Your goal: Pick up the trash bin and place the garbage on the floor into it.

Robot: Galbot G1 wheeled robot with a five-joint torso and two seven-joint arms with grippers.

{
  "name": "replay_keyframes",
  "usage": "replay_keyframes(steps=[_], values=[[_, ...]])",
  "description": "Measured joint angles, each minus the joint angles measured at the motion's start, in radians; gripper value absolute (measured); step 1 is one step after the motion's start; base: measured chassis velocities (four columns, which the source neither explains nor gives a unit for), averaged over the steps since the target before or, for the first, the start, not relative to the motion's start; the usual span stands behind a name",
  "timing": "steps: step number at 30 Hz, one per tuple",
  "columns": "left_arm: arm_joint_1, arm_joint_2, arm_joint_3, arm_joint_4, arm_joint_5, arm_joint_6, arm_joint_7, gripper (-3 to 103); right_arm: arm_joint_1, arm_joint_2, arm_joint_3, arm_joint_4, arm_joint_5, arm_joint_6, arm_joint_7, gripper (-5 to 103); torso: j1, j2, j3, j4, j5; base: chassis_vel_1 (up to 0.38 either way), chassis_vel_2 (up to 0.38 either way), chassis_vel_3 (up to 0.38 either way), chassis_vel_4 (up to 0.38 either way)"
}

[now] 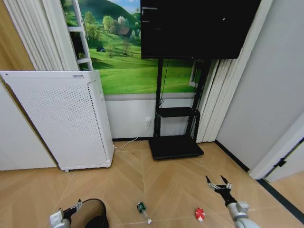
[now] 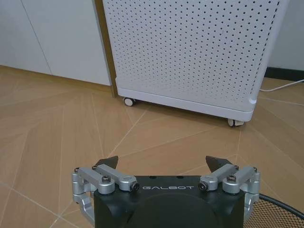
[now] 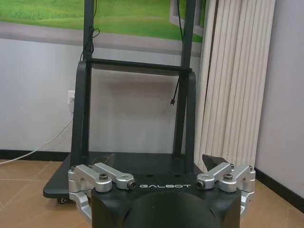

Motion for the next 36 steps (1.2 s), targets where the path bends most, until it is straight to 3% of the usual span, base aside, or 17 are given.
replay_keyframes(steps=[15, 34, 36], values=[[-0.041, -0.101, 0.043, 0.074, 0.116, -0.008, 0.031, 100, -0.024, -0.022, 0.015, 0.031, 0.015, -0.004, 0.0, 100, 0.0, 0.0, 0.0, -0.0002, -0.0005, 0.0, 0.0, 0.0, 0.0], [-0.022, -0.155, 0.013, 0.164, 0.139, -0.039, 0.032, 103, -0.046, -0.04, 0.051, 0.037, 0.03, 0.013, -0.011, 100, 0.0, 0.0, 0.0, 0.0, -0.0006, 0.0, 0.0, 0.0, 0.0], [-0.019, -0.152, 0.004, 0.171, 0.144, -0.049, 0.042, 89, -0.043, -0.036, 0.045, 0.045, 0.029, 0.011, -0.011, 100, 0.0, 0.0, 0.0, 0.0, -0.0006, 0.0, 0.0, 0.0, 0.0]])
